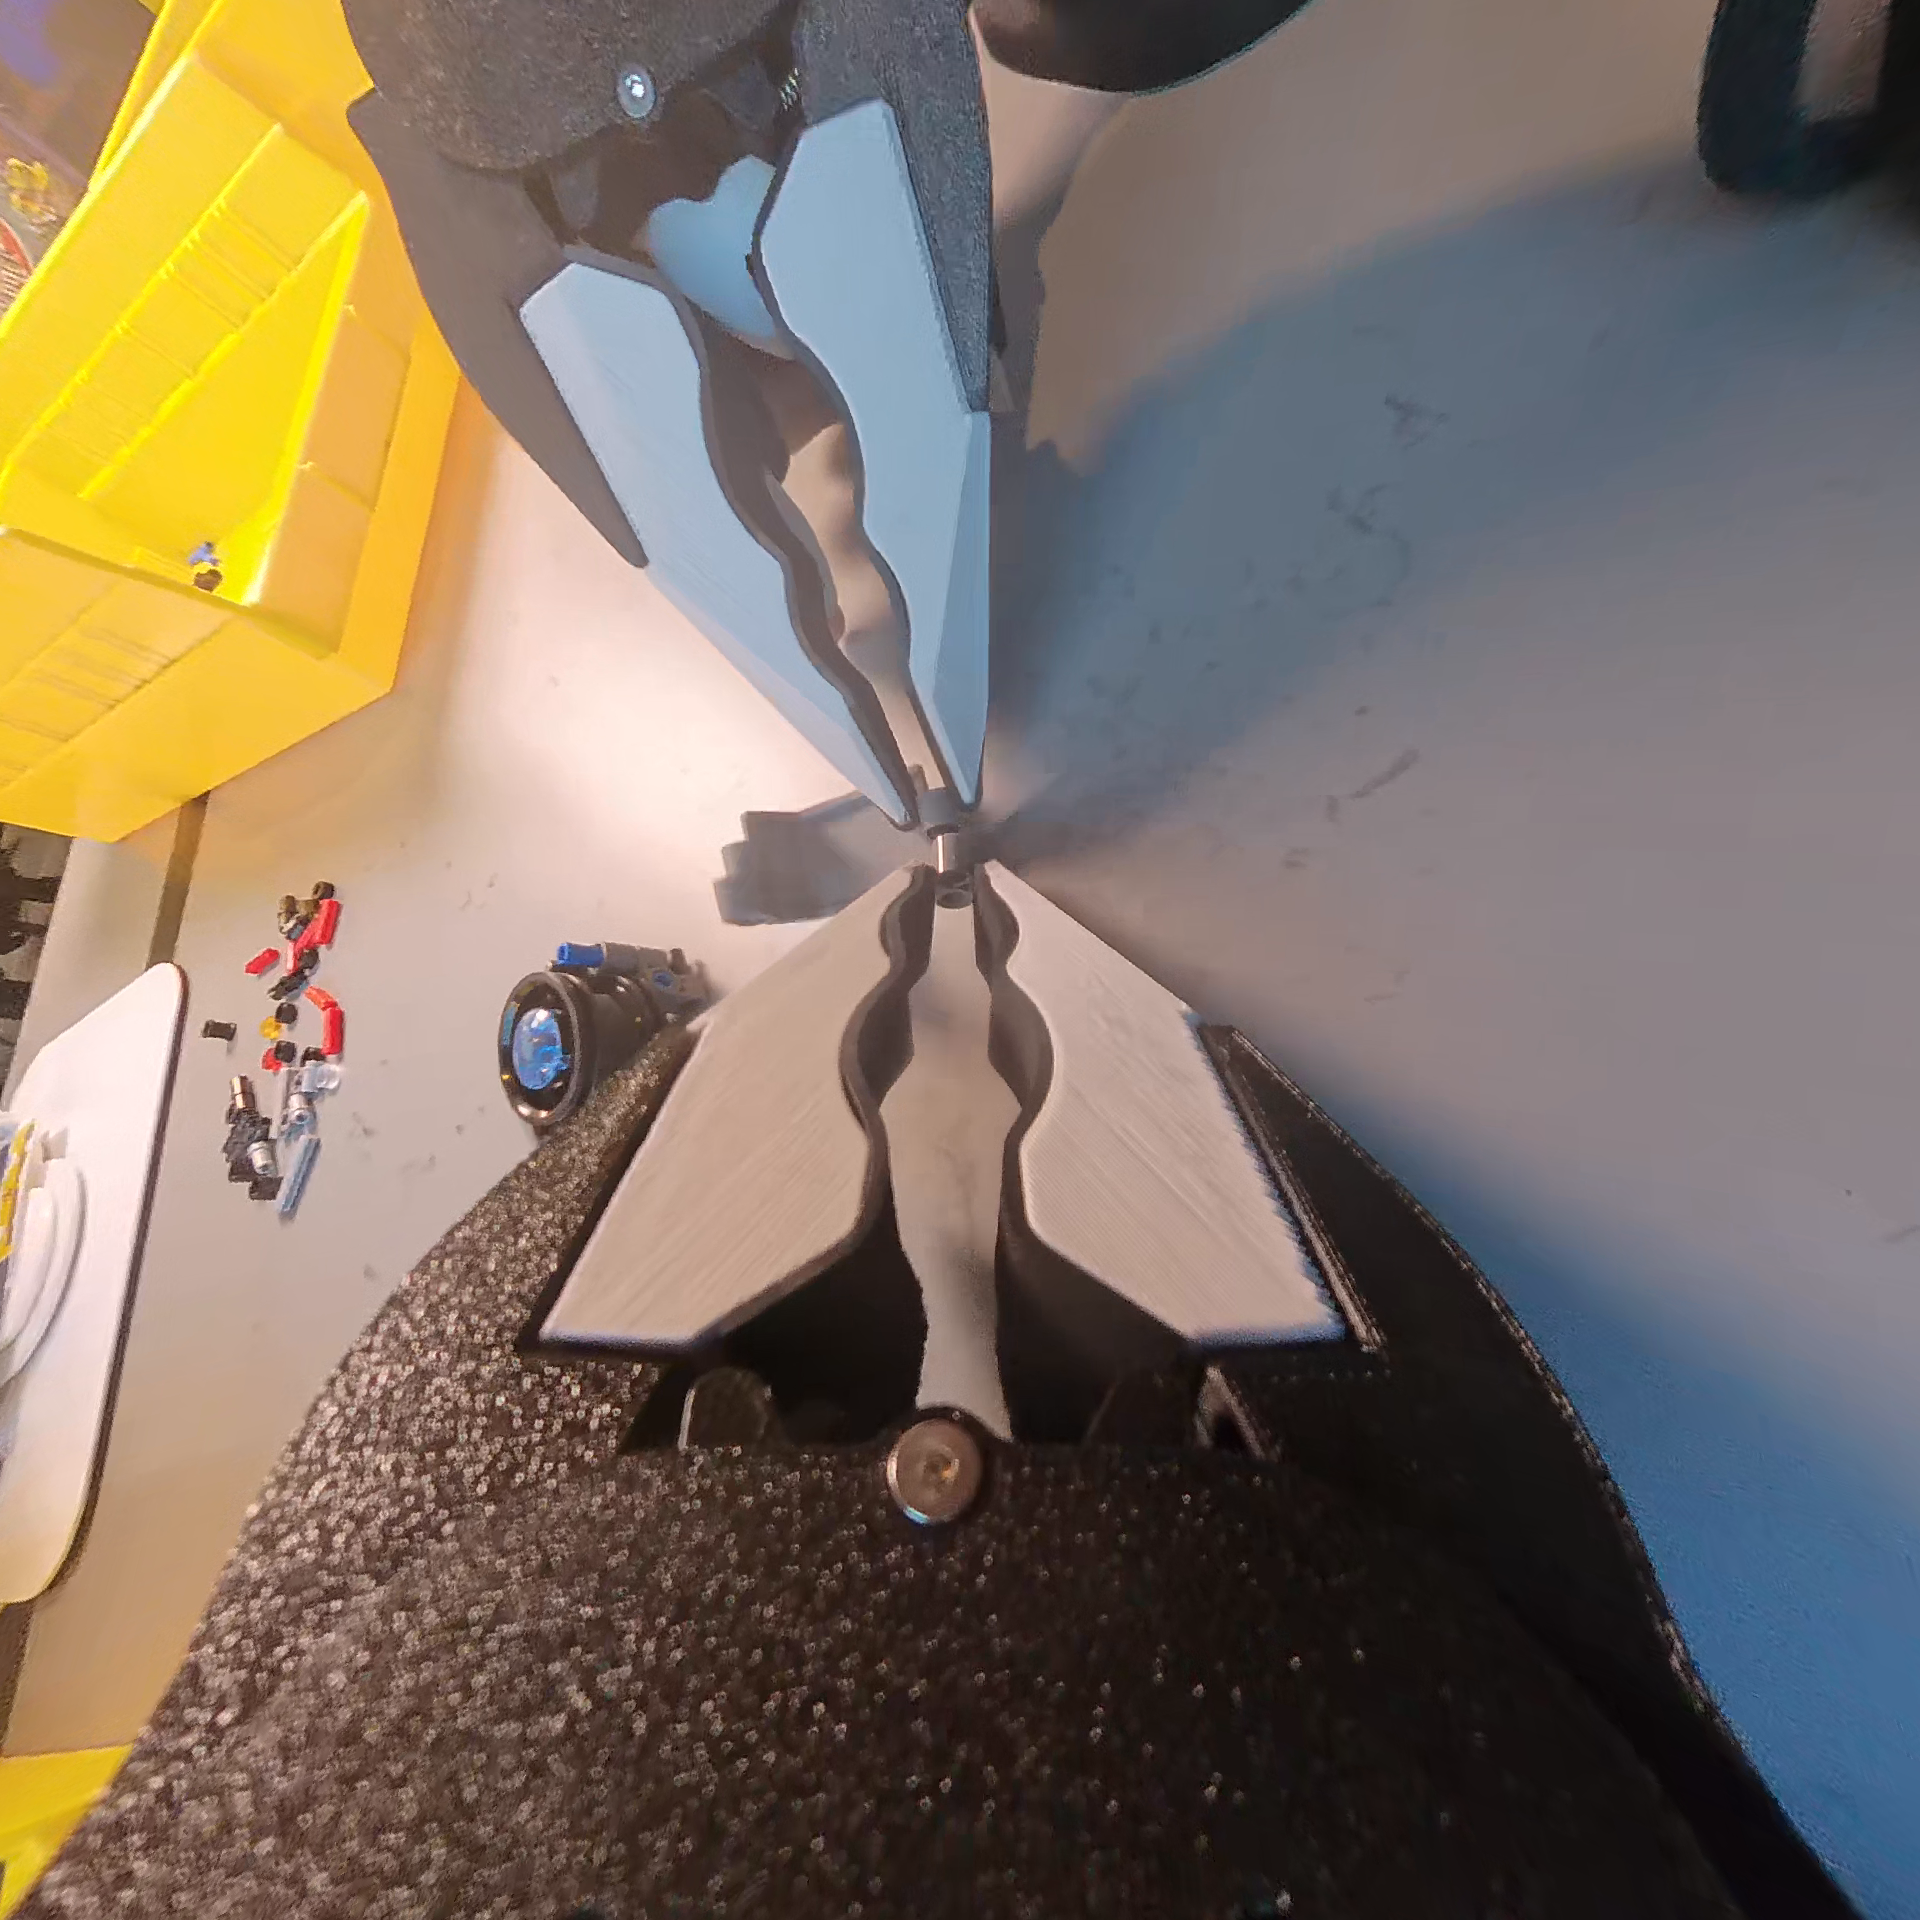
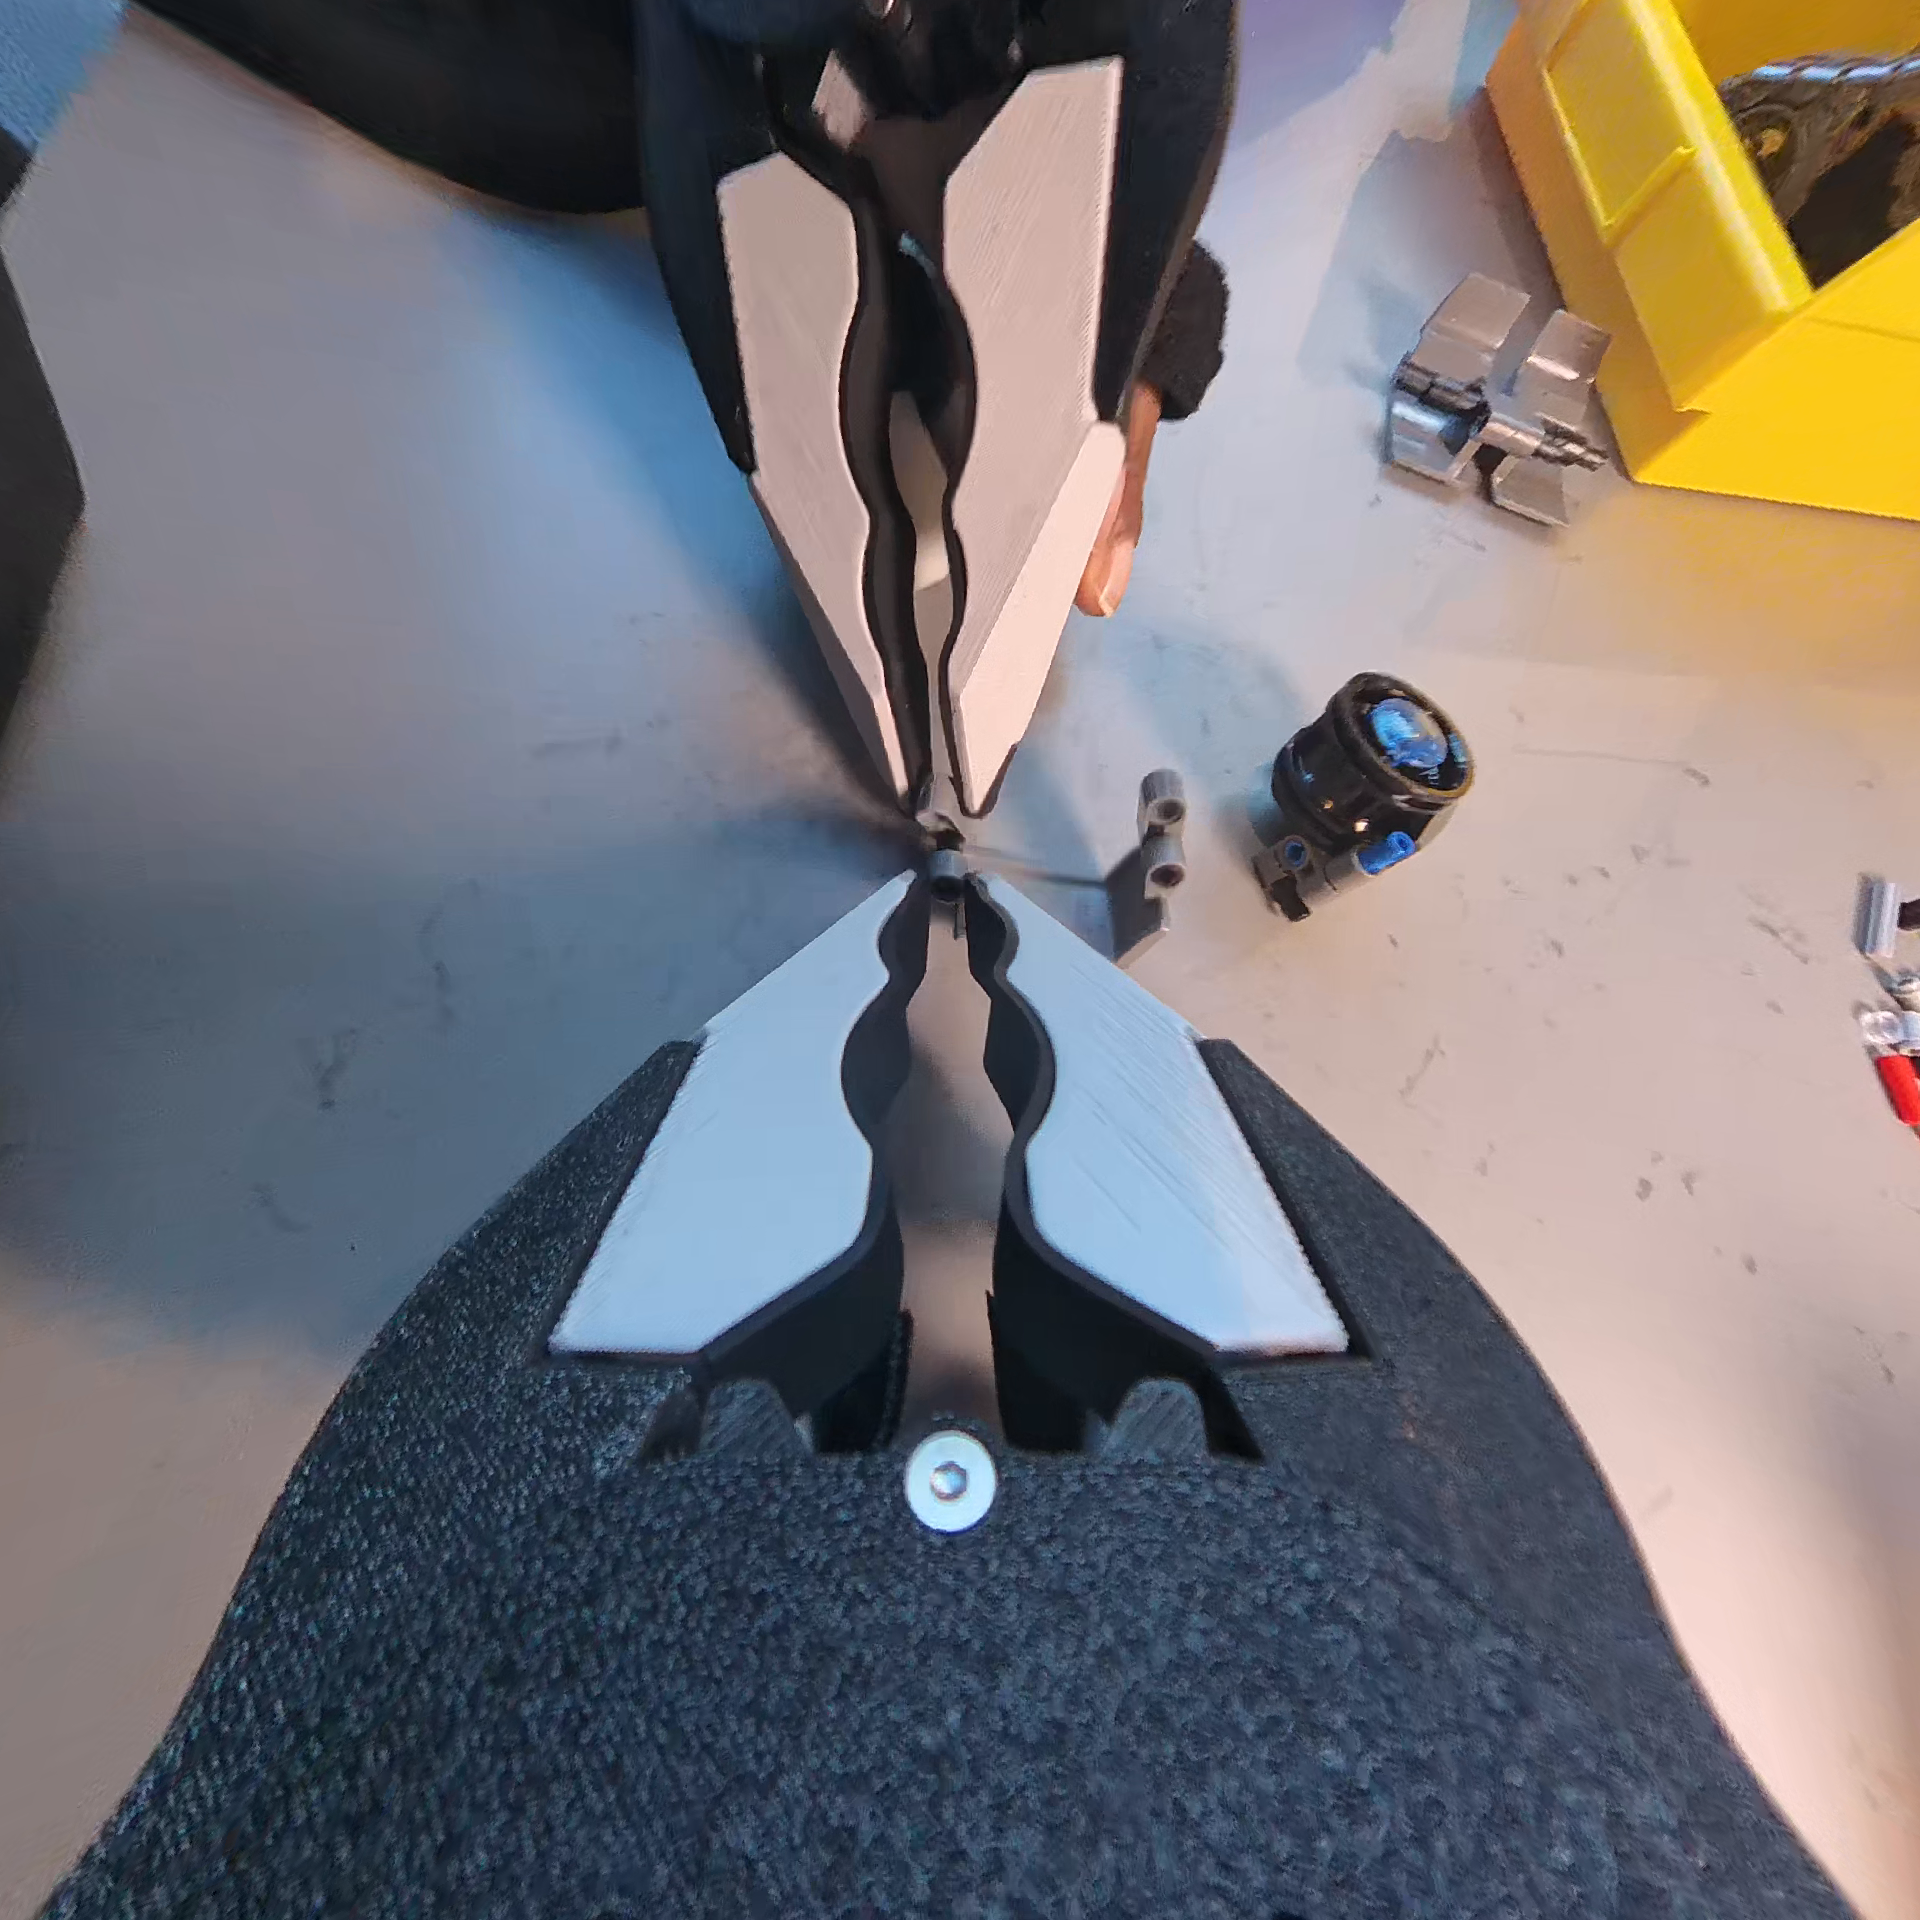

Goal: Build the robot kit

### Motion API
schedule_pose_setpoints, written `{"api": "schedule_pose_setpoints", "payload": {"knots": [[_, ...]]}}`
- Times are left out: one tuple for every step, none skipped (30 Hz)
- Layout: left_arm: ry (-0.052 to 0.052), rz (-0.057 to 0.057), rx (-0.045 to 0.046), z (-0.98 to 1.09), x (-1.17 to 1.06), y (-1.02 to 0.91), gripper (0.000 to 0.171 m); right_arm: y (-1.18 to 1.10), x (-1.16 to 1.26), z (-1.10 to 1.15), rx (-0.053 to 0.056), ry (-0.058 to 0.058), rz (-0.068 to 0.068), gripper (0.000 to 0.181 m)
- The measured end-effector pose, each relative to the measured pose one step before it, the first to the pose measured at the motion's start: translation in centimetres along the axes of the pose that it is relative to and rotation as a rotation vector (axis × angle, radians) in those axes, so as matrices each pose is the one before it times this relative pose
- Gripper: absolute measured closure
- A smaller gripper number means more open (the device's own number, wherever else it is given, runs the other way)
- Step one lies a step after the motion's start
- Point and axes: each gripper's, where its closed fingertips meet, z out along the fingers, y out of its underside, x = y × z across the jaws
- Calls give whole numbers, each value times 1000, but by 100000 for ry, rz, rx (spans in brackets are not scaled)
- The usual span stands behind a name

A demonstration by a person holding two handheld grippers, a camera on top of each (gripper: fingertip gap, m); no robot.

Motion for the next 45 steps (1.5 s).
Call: {"api": "schedule_pose_setpoints", "payload": {"knots": [[-1333,-916,1259,-107,-280,-201,165,-604,164,-345,4265,-478,2796,175],[-1232,-2467,3036,-248,-438,-449,165,-552,196,-407,4084,-890,3816,176],[-1150,-4041,4023,-377,-554,-588,165,-566,287,-518,4592,-384,3285,176],[-992,-4547,4971,-419,-576,-731,165,-754,238,-550,4914,-833,3951,175],[-619,-5003,5646,-433,-513,-883,165,-832,159,-545,4823,-893,2934,175],[-158,-4998,5832,-386,-409,-928,165,-900,62,-468,4889,-877,2163,175],[-43,-4618,5227,-303,-317,-841,165,-842,1,-390,4671,-919,2196,175],[-120,-4398,5123,-278,-300,-819,165,-763,33,-309,4859,-980,2963,175],[-280,-4593,5282,-237,-309,-851,165,-786,33,-287,5198,-1107,3666,175],[87,-4233,4893,-167,-207,-833,165,-736,-76,-229,4596,-1546,3189,175],[-91,-3401,4266,-86,-166,-761,165,-733,-50,-190,4333,-1067,2382,175],[-71,-3126,4159,-38,-113,-747,165,-704,-102,-175,3983,-1216,2533,175],[840,-3594,4373,-7,13,-750,165,-720,-234,-151,4196,-1956,2778,175],[1336,-3145,3684,38,117,-622,165,-623,-247,-104,3679,-1911,2726,175],[563,-2102,3018,58,65,-494,165,-409,-134,-47,2123,-879,1617,175],[-111,-1388,1764,41,-29,-310,166,52,-63,16,-1256,444,-1300,175],[388,-739,146,16,48,-40,165,126,-46,34,-2138,1095,-2840,175],[548,-218,74,-7,108,-11,165,117,-116,43,-2163,510,-1569,175],[936,-723,461,12,192,-76,165,28,-208,16,-1517,-49,-1680,176],[1583,-400,-44,46,283,-10,165,76,-285,-9,-1903,-559,-1655,176],[1340,1400,-1994,63,255,215,165,153,-192,-79,-2610,55,-2391,176],[62,2939,-3463,71,102,323,165,292,-36,-77,-3576,938,-2787,176],[1044,2076,-2587,80,228,166,165,147,-232,-68,-2664,-486,-2087,176],[1592,888,-1764,106,285,87,165,260,-275,-24,-3618,-549,-2348,176],[736,1007,-2129,166,198,277,165,569,-121,36,-5752,1241,-5087,176],[861,887,-2809,165,196,472,165,618,-180,58,-5618,1134,-4759,176],[694,-36,-1030,119,168,234,165,296,-171,41,-2725,462,-2111,176],[928,-930,170,81,167,32,165,67,-214,2,-418,-527,-415,176],[603,-660,87,62,106,44,165,31,-115,-45,19,-348,-388,176],[275,-189,-796,87,28,140,165,58,-58,-100,-297,-307,-643,176],[62,-19,-1955,91,-34,272,165,175,9,-76,-1424,-34,-544,176],[-250,83,-2704,129,-68,359,165,345,75,11,-2804,697,-1289,176],[567,-248,-3669,157,23,512,165,562,25,129,-4367,970,-1951,176],[1627,-354,-3961,130,149,568,165,525,-212,244,-3948,94,-2013,176],[-214,102,-3100,47,-65,432,165,372,95,271,-2528,1860,-1192,176],[-1236,872,-1432,17,-140,225,165,195,100,162,-944,862,138,176],[5,-195,-1851,84,13,303,165,207,-42,94,-1061,-462,277,176],[-105,380,-1284,108,34,262,165,236,-3,90,-1140,-229,-111,176],[773,147,-1689,127,166,302,165,297,-213,154,-1609,-1287,-198,176],[725,480,-1512,127,176,233,165,295,-235,217,-1470,-996,-833,176],[1055,-42,-1056,101,193,168,165,224,-265,202,-1379,-1256,-483,176],[913,-753,-599,79,114,118,165,88,-186,84,-351,-1011,-43,176],[357,-1006,-220,62,20,61,165,29,-39,-49,471,-678,302,176],[742,-2179,20,40,-6,13,165,-72,-42,-108,1361,-1110,1030,177],[716,-2452,-1837,97,-46,281,165,-17,35,-73,647,-423,551,177]]}}
